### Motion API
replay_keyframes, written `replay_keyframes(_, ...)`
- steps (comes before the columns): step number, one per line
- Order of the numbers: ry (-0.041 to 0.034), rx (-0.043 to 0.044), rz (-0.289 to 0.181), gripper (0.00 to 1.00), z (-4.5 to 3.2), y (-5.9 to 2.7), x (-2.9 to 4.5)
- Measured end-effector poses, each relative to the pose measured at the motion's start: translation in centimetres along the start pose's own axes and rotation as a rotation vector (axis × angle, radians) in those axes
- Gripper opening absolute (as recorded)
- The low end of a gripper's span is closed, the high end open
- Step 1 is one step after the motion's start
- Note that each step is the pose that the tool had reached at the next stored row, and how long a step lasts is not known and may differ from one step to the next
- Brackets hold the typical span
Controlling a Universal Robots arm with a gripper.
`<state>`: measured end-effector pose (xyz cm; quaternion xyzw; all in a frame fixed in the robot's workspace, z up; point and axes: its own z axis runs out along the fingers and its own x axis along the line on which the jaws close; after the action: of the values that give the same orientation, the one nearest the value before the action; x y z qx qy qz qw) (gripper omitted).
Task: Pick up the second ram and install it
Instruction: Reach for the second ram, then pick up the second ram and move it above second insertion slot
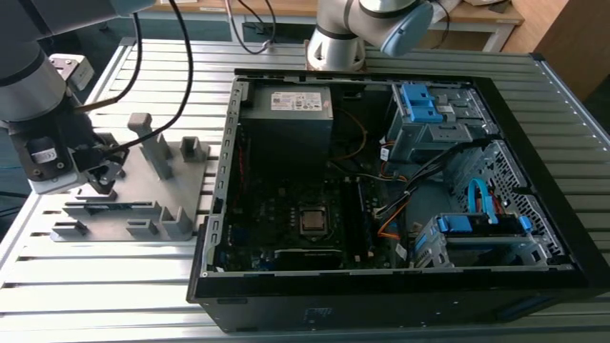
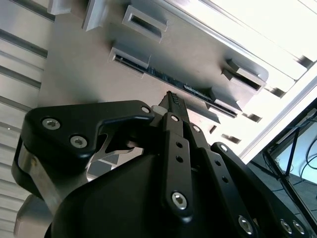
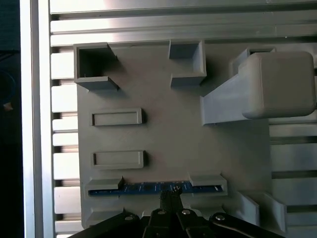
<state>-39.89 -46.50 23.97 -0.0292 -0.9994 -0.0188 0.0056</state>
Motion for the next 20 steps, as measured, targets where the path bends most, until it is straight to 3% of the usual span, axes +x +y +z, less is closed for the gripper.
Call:
replay_keyframes(10,0.0002,0.0007,0.000,0.10,0.72,-0.03,-0.01)
replay_keyframes(20,0.0001,-0.0007,0.000,0.10,0.76,-0.03,-0.01)
